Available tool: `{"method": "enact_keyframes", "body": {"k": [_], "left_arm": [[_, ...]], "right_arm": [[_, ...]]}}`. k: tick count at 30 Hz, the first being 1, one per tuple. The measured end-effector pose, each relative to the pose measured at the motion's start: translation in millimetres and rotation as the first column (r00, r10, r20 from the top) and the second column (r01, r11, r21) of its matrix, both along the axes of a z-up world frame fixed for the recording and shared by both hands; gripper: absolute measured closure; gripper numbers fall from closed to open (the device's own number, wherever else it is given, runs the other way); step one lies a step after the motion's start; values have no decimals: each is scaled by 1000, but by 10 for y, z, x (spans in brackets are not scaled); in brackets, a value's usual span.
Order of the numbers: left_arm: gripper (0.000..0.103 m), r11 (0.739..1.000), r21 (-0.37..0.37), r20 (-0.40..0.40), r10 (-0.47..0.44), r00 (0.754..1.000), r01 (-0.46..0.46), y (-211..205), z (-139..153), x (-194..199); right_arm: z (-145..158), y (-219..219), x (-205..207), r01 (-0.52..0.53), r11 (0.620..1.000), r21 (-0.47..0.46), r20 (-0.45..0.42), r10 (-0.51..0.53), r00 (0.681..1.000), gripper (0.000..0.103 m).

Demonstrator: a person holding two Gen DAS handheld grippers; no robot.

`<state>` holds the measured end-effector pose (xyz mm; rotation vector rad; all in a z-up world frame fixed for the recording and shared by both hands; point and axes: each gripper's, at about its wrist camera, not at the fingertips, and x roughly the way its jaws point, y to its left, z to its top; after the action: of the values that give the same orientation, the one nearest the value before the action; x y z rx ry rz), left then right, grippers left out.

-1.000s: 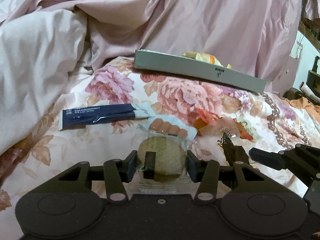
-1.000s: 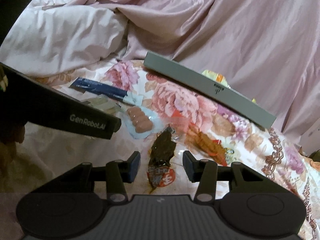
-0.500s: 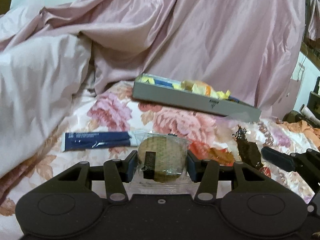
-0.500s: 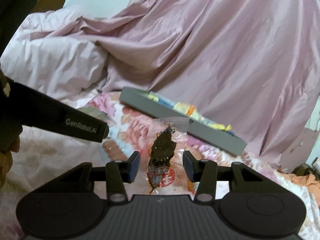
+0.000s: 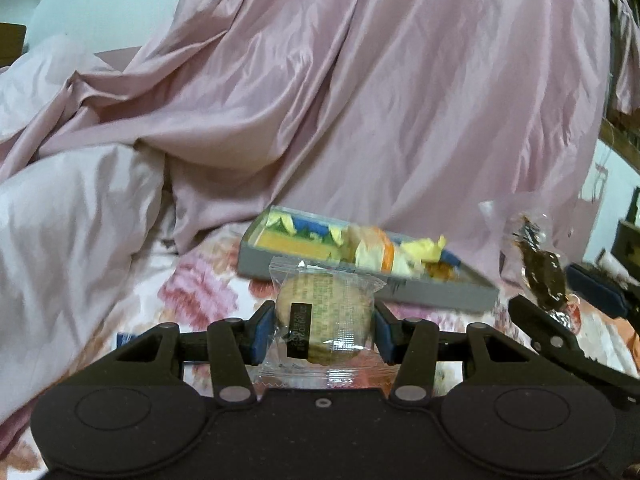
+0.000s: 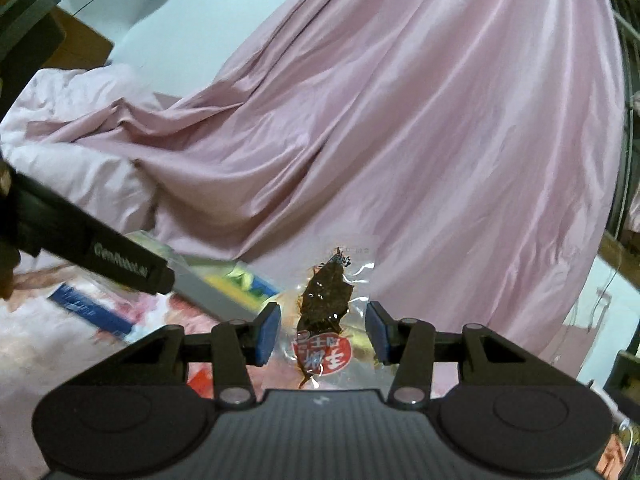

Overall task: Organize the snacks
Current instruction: 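Lift both held snacks and carry them over the grey box tray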

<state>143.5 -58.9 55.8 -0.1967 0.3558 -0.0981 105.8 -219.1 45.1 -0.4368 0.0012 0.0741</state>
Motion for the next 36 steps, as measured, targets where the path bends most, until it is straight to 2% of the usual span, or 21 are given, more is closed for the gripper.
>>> {"method": "enact_keyframes", "body": {"k": [8,15,19,21,24,31,36], "left_arm": [[51,999,31,37,9,999,-10,-205,412,528],[51,996,84,29,4,1000,-6,-461,575,1095],[51,994,103,25,22,999,-25,-583,604,1405],[51,992,120,20,34,999,-37,-616,577,1547],[51,990,128,0,59,998,-58,-621,464,1731],[51,983,153,-46,105,993,-97,-645,109,2141],[51,971,227,-68,94,993,-77,-667,-118,2355]], "right_arm": [[104,-140,368,34,993,117,51,-40,998,52],[63,-240,784,45,975,216,81,-63,995,52],[-6,-326,1019,35,978,203,145,-66,987,52],[-54,-367,1138,41,981,189,164,-73,984,52],[-107,-416,1299,36,975,220,174,-76,982,52],[-357,-508,1638,23,956,292,106,-56,993,51],[-522,-523,1828,38,956,289,67,-59,996,51]]}}
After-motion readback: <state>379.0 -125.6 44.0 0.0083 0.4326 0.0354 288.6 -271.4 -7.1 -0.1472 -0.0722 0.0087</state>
